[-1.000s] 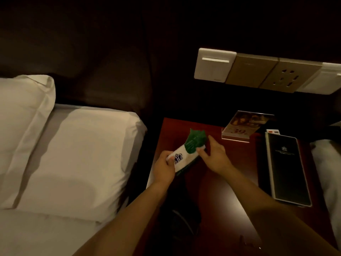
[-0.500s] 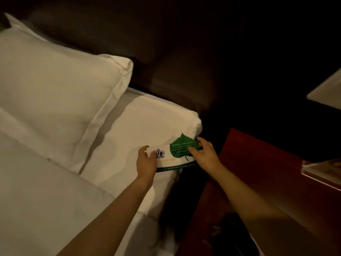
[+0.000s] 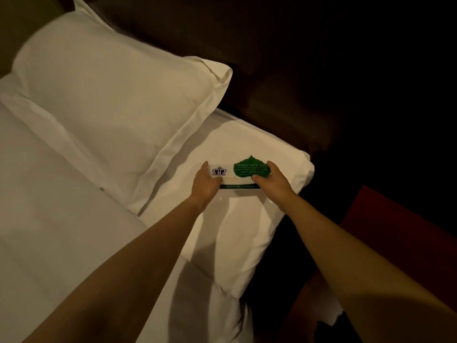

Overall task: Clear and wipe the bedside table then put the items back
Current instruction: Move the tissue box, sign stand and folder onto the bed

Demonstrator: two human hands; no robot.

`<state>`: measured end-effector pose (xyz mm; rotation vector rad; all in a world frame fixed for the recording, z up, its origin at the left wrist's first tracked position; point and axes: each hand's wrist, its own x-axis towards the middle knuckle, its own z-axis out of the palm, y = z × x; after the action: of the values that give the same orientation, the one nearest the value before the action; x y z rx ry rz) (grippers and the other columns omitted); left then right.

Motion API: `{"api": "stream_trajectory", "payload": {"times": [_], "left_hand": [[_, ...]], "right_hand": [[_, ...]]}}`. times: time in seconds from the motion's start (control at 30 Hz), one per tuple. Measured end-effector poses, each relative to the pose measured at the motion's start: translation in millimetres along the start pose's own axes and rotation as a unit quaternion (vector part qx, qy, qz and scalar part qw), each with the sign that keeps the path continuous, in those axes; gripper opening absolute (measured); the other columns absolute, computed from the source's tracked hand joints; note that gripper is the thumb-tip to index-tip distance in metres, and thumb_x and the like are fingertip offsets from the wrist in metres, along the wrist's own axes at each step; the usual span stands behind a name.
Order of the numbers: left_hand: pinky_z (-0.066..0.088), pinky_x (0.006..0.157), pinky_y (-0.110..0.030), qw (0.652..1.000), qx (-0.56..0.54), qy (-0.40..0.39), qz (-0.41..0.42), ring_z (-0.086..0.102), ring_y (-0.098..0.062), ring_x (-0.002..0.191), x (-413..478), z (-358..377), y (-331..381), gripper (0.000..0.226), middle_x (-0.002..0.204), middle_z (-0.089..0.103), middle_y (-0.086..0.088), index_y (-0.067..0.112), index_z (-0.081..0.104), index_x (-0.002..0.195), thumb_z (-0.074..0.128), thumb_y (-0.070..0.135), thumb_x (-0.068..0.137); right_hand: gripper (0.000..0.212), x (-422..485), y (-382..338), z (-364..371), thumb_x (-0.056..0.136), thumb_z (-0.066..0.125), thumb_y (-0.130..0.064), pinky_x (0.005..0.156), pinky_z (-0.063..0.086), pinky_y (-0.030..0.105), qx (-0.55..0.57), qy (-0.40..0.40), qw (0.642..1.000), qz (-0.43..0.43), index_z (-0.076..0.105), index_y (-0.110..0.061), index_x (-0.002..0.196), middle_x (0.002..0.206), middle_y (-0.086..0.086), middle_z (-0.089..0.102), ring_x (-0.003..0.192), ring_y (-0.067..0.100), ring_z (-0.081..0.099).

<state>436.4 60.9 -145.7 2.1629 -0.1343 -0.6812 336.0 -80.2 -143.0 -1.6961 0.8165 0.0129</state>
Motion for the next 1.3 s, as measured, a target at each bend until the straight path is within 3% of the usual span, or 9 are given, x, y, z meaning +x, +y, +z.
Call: {"api": "stream_trajectory", "payload": {"times": [0.07,0.13,0.23,0.4,0.57,0.73,0.93,1.2,1.3], "left_hand": [[0.031,0.11,-0.039,0.996,0.084,0.008,0.034,0.036,-0.034,0.135,-7,1,-4,0.053,0.146,0.039,-0.018,0.002,0.032,0.14,0.05,0.013,0.092],[0.02,0.117,-0.04,0.981,0.171,0.033,0.085,0.024,-0.033,0.142,-16,2,-7,0.059,0.154,0.028,-0.017,0.005,0.025,0.145,0.049,0.021,0.094],[0.015,0.119,-0.039,0.948,0.254,0.062,0.183,0.02,-0.032,0.144,-39,14,-2,0.06,0.156,0.023,-0.017,0.008,0.024,0.147,0.047,0.025,0.094],[0.01,0.118,-0.033,0.908,0.281,0.0,0.31,0.021,-0.027,0.144,-87,60,28,0.063,0.156,0.023,-0.013,0.01,0.023,0.147,0.05,0.025,0.093],[0.01,0.116,-0.03,0.903,0.25,-0.108,0.332,0.02,-0.028,0.144,-135,129,63,0.069,0.157,0.02,-0.014,0.01,0.016,0.148,0.051,0.015,0.089],[0.028,0.114,-0.036,0.9,0.203,-0.211,0.321,0.025,-0.026,0.142,-190,204,82,0.066,0.155,0.026,-0.01,0.017,0.012,0.149,0.042,0.005,0.092],[0.033,0.112,-0.036,0.884,0.174,-0.304,0.308,0.029,-0.023,0.141,-248,294,108,0.06,0.152,0.033,-0.009,0.022,0.014,0.149,0.039,0.008,0.096],[0.031,0.111,-0.036,0.892,0.169,-0.333,0.255,0.03,-0.027,0.141,-264,382,152,0.053,0.154,0.029,-0.009,0.016,0.013,0.149,0.032,0.019,0.1],[0.039,0.099,-0.035,0.898,0.164,-0.338,0.23,0.044,-0.03,0.13,-259,395,154,0.043,0.143,0.045,-0.013,0.014,0.031,0.143,0.03,0.023,0.101]], "right_hand": [[0.054,-10,8,-1,0.089,0.058,-0.02,0.107,0.034,0.028,-0.031,-0.008,0.999,-0.013,0.035,-0.007,0.136,0.141,0.014,0.042,0.128,0.026,0.041],[0.07,-23,16,-8,0.089,0.057,-0.03,0.117,0.022,0.039,-0.102,-0.015,0.995,-0.007,0.021,-0.008,0.144,0.154,0.015,0.022,0.141,0.028,0.024],[0.082,-45,28,-32,0.087,0.059,-0.039,0.118,0.016,0.042,-0.195,0.007,0.981,-0.017,0.011,-0.011,0.147,0.158,0.014,0.005,0.144,0.031,0.01],[0.087,-88,43,-81,0.082,0.061,-0.048,0.114,0.022,0.046,-0.281,0.066,0.957,-0.032,0.011,-0.02,0.147,0.159,0.009,0.004,0.142,0.032,0.01],[0.084,-149,78,-141,0.08,0.062,-0.049,0.112,0.029,0.045,-0.27,0.152,0.951,-0.015,0.019,-0.015,0.145,0.154,0.011,0.022,0.139,0.03,0.021],[0.063,-224,141,-192,0.085,0.057,-0.044,0.102,0.041,0.04,-0.18,0.259,0.949,0.018,0.037,-0.011,0.135,0.139,0.01,0.043,0.13,0.026,0.038],[0.048,-273,198,-262,0.091,0.052,-0.028,0.099,0.045,0.045,-0.093,0.411,0.9,0.114,0.039,-0.005,0.131,0.135,0.018,0.045,0.123,0.033,0.047],[0.056,-264,219,-333,0.091,0.051,-0.012,0.108,0.036,0.052,-0.04,0.374,0.921,0.102,0.026,-0.003,0.14,0.143,0.021,0.041,0.133,0.035,0.038],[0.057,-254,216,-338,0.09,0.05,-0.006,0.106,0.04,0.049,-0.024,0.34,0.936,0.082,0.026,-0.008,0.141,0.139,0.019,0.046,0.128,0.033,0.044]]}}
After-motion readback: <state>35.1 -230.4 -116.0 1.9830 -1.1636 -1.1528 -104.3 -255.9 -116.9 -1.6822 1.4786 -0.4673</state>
